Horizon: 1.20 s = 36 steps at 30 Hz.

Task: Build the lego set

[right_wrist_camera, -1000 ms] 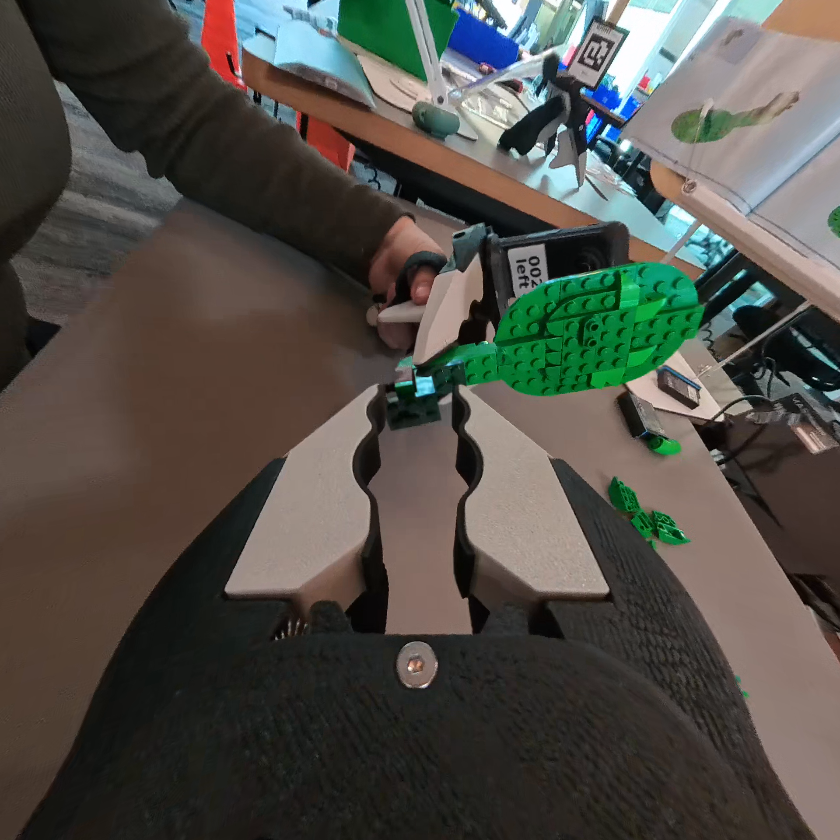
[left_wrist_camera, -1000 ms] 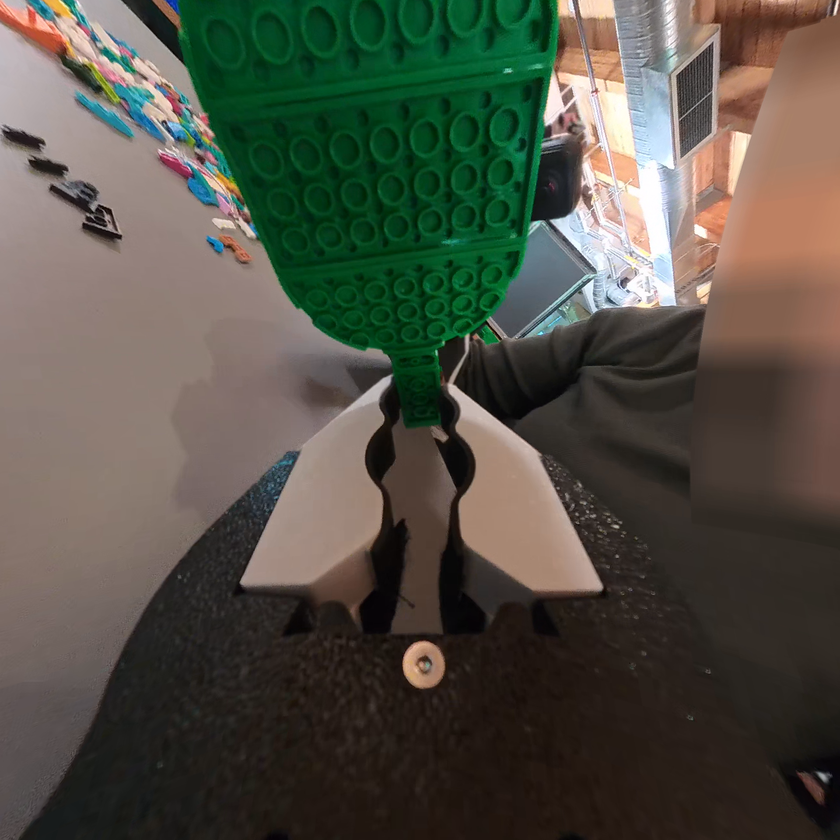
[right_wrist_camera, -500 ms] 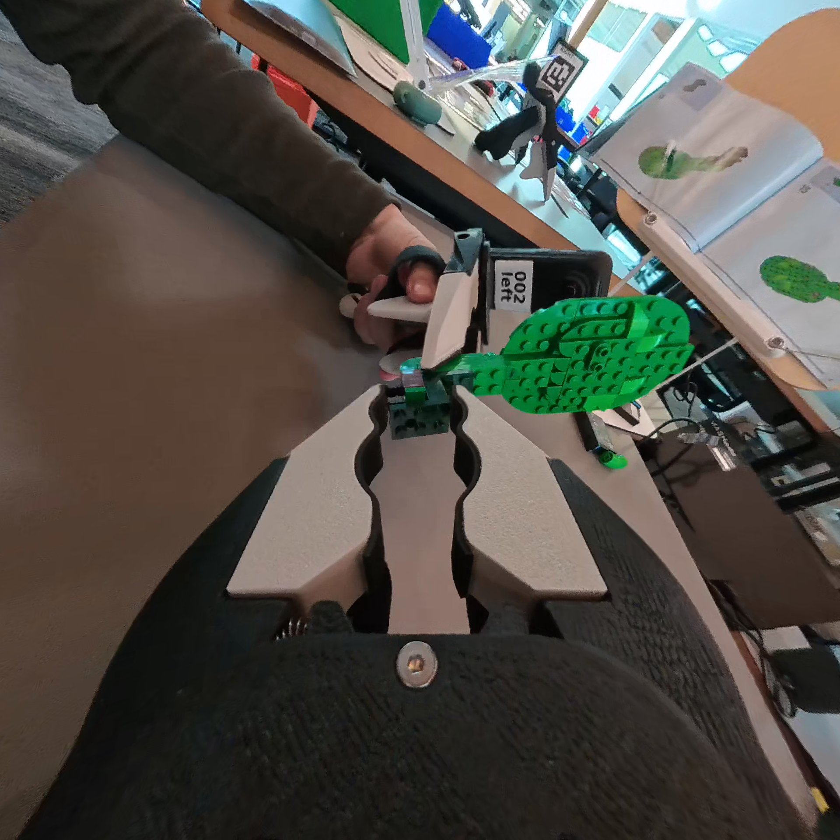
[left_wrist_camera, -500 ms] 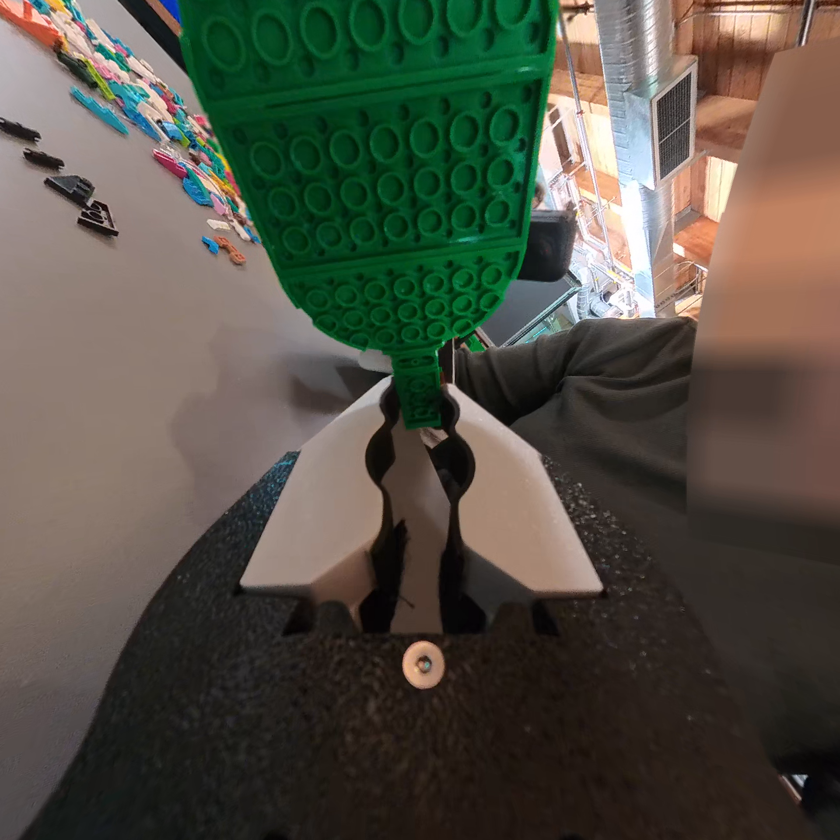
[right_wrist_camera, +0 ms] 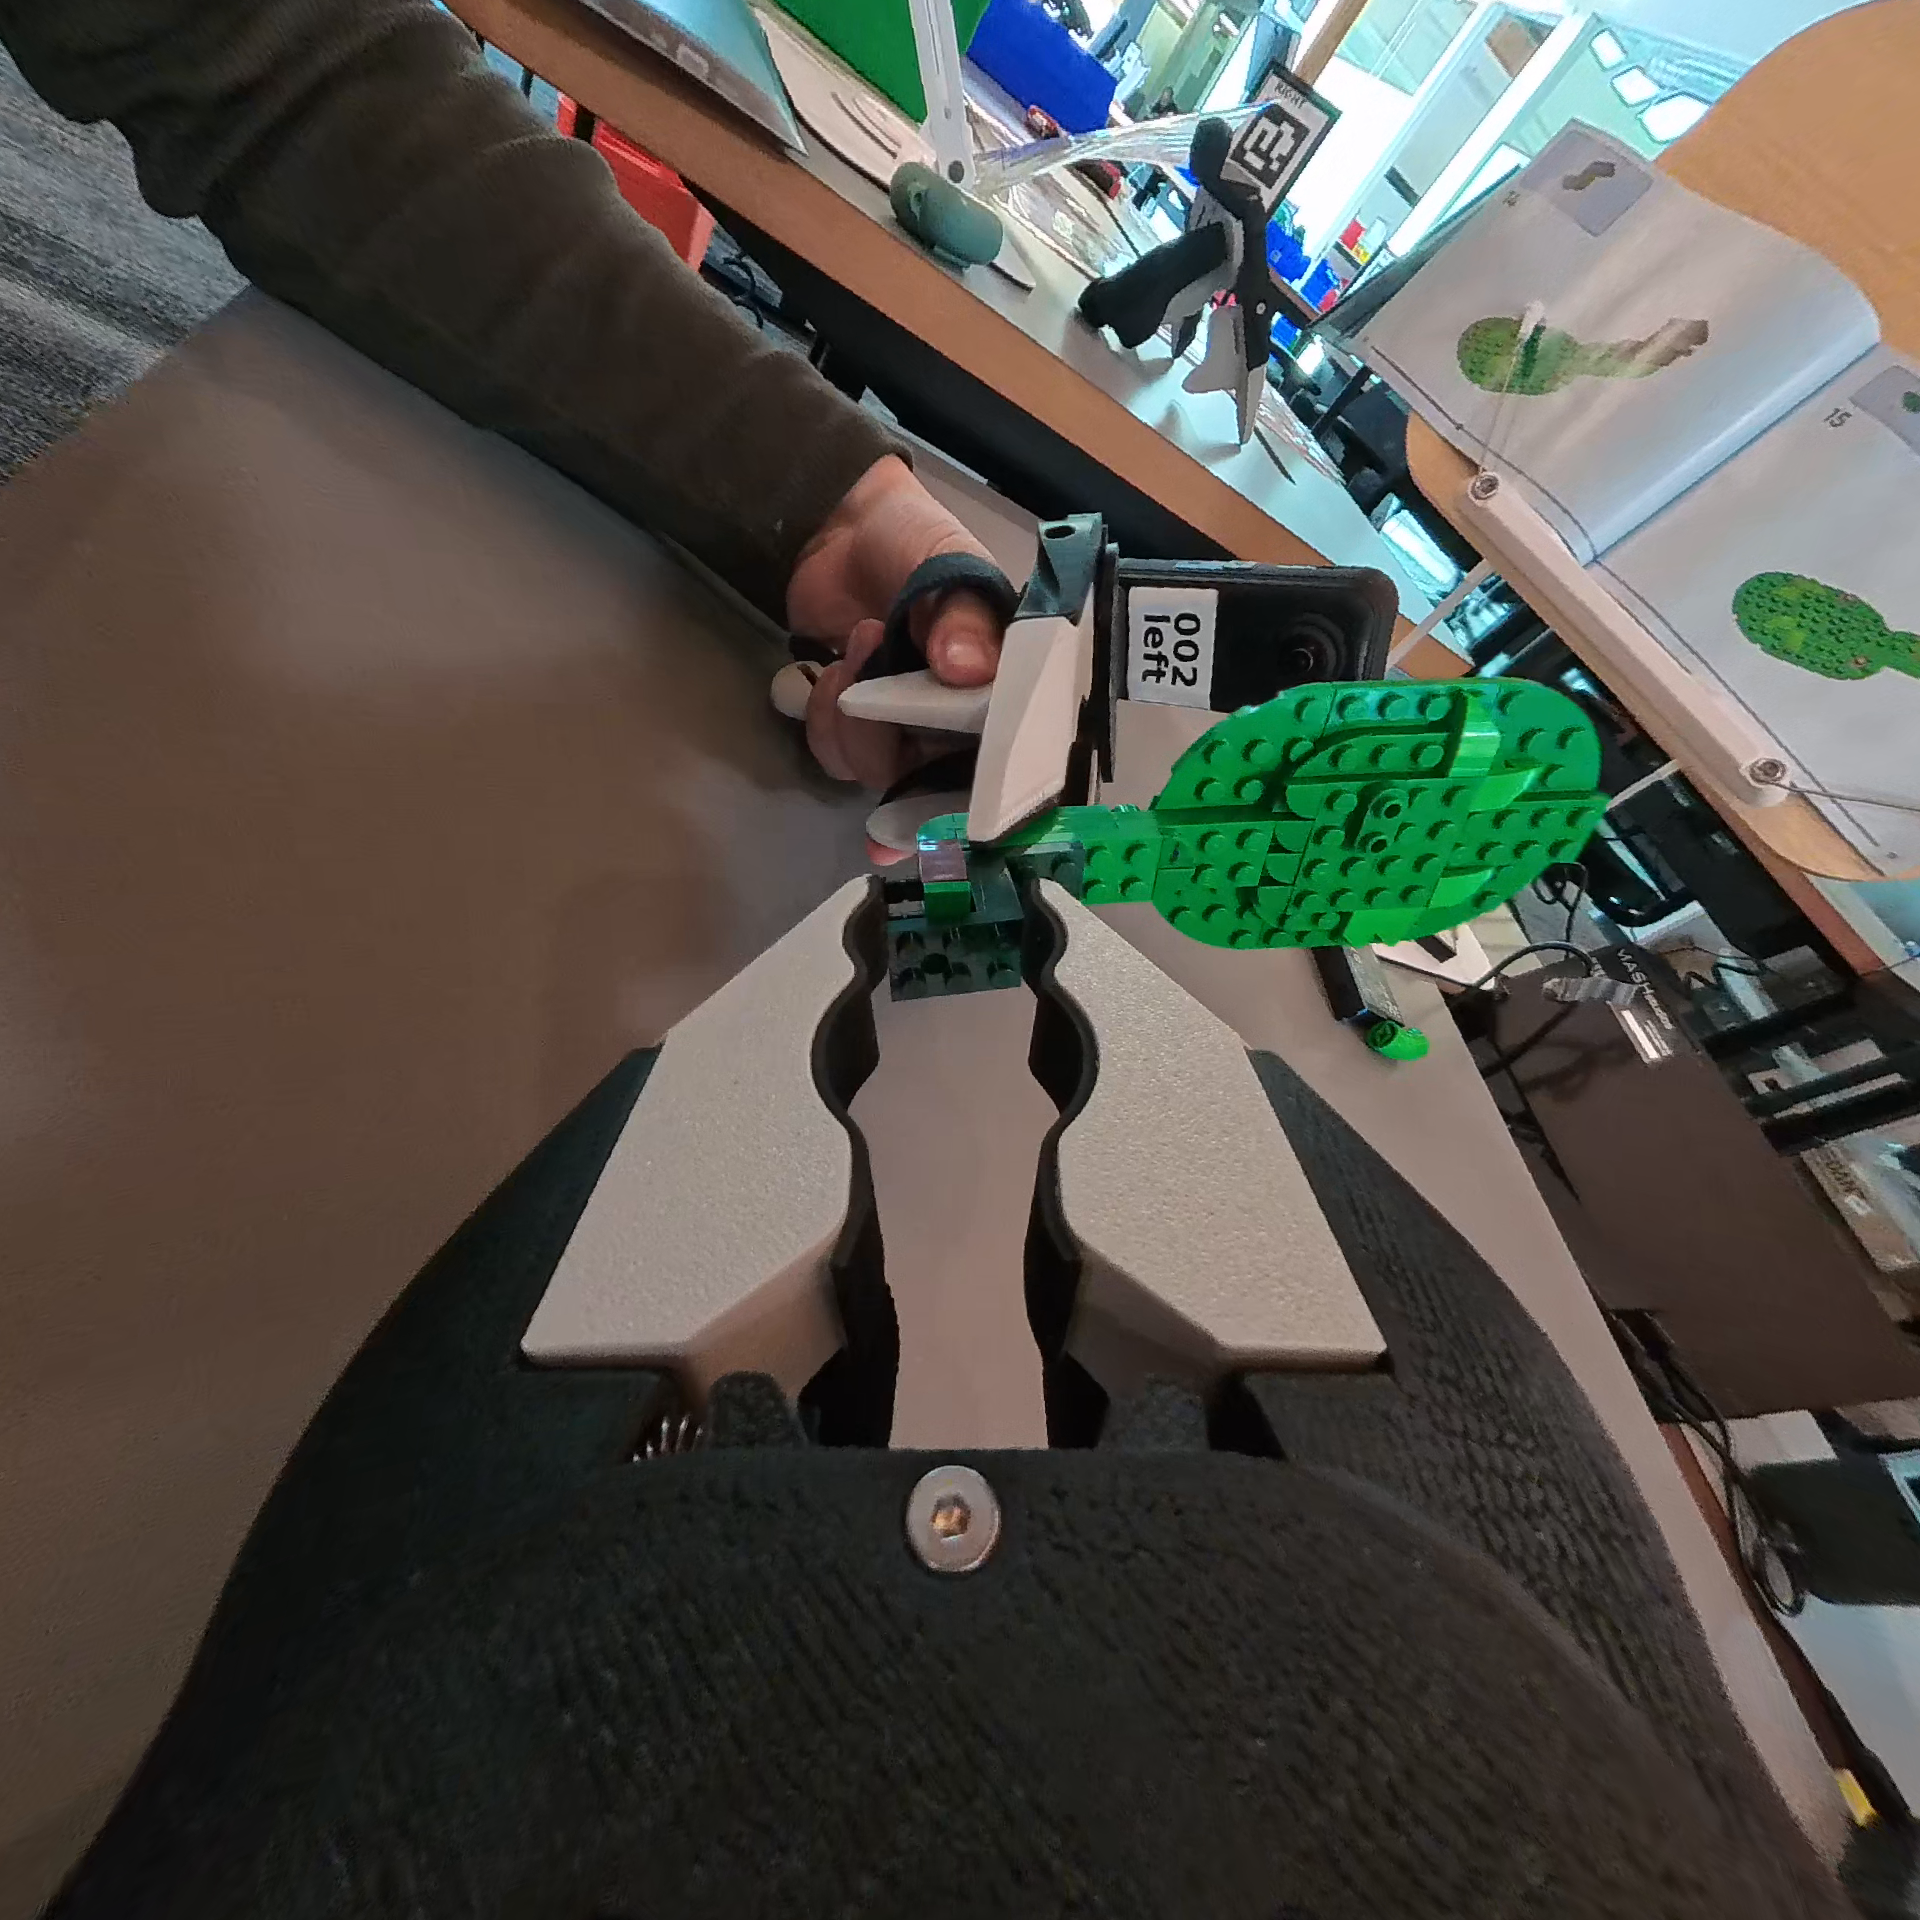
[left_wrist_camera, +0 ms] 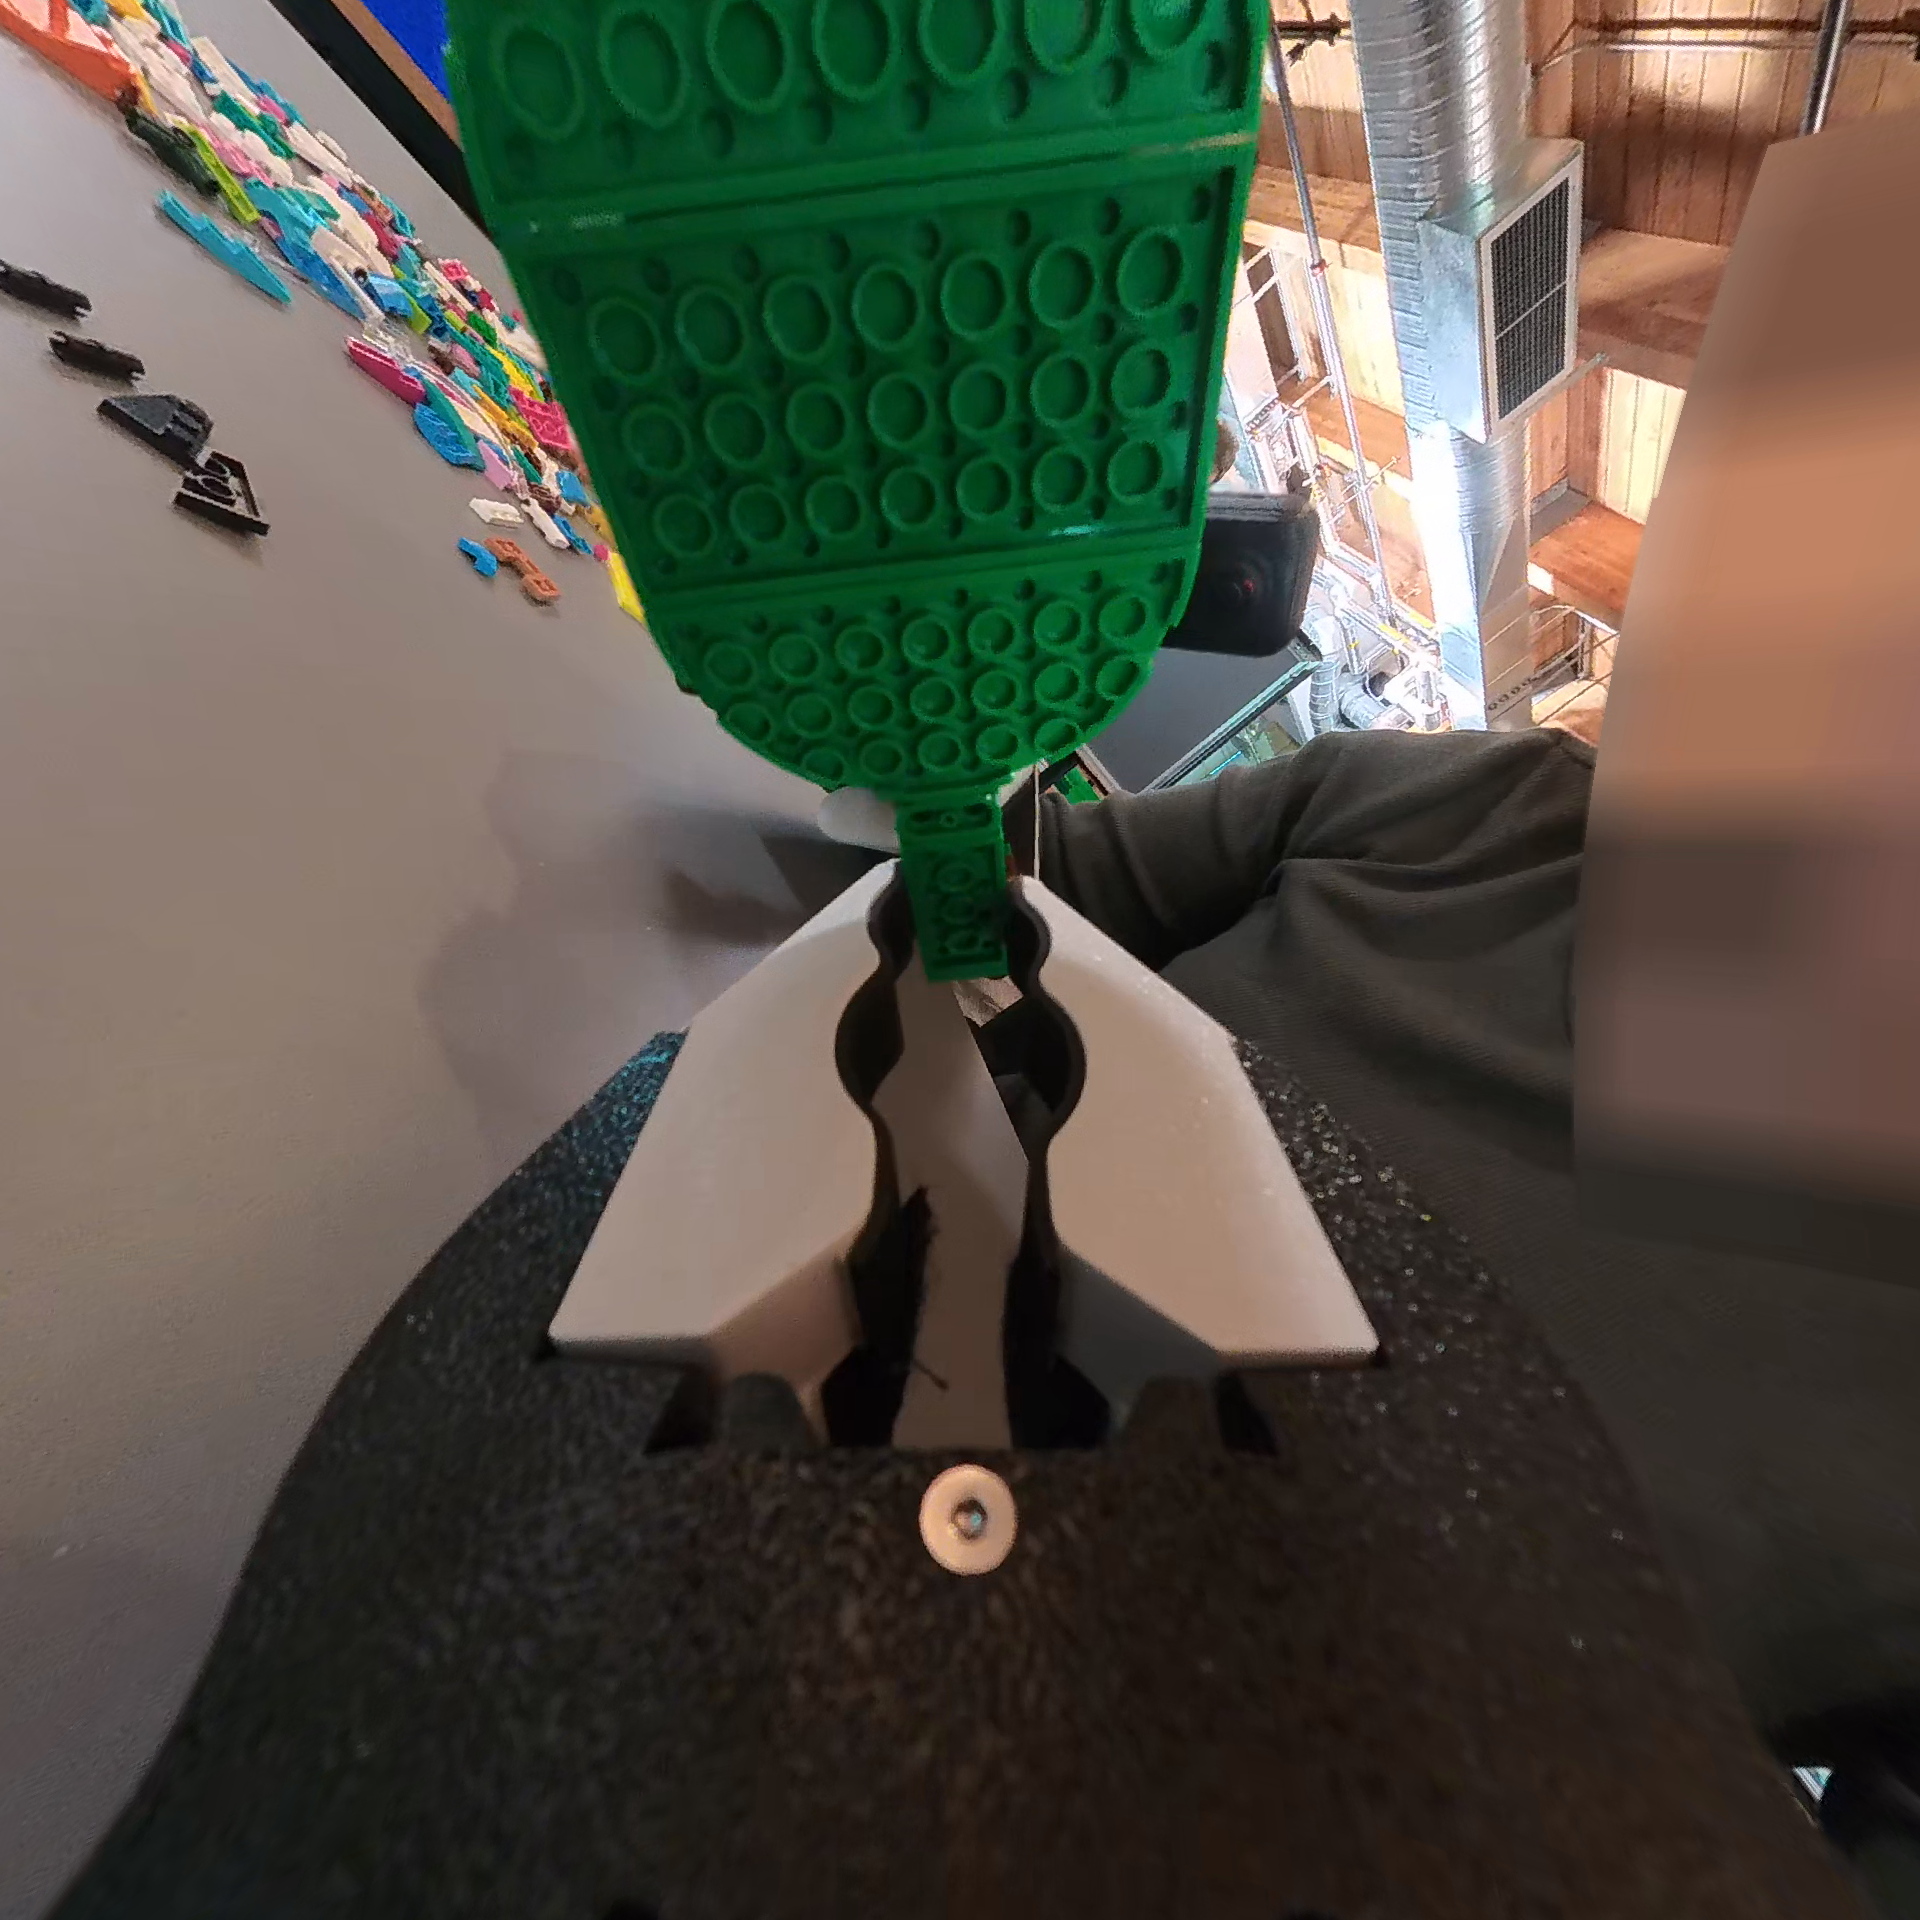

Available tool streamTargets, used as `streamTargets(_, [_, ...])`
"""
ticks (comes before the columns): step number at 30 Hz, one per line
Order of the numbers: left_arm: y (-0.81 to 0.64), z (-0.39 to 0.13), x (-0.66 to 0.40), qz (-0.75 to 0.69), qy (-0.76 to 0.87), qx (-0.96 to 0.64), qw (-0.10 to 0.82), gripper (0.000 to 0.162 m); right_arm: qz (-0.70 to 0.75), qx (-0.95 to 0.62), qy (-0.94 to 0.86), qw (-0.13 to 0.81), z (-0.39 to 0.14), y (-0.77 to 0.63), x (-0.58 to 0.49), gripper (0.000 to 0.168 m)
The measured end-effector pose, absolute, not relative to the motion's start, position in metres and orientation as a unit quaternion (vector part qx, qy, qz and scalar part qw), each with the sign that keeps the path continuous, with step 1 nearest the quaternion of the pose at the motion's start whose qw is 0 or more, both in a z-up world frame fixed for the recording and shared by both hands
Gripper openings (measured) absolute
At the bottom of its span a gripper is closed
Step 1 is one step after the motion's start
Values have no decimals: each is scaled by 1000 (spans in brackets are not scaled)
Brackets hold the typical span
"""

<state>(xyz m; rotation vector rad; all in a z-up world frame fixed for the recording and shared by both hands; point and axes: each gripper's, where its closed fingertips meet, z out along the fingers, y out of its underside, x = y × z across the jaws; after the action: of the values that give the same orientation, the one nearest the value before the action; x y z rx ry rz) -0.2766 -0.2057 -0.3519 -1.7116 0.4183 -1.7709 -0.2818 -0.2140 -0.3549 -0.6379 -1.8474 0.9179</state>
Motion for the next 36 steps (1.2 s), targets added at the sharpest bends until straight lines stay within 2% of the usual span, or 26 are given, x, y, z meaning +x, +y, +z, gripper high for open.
streamTargets(7, [-205,-354,-276,-668,159,-655,314,15,375,-264,-756,467,-357,-213,-281,25])
streamTargets(11, [-208,-355,-273,-665,171,-657,311,15,373,-260,-757,469,-357,-212,-276,34])
streamTargets(18, [-207,-357,-274,-663,165,-661,309,15,383,-255,-762,456,-353,-212,-267,23])
streamTargets(36, [-206,-366,-269,-641,174,-684,302,15,364,-268,-778,435,-359,-212,-263,26])
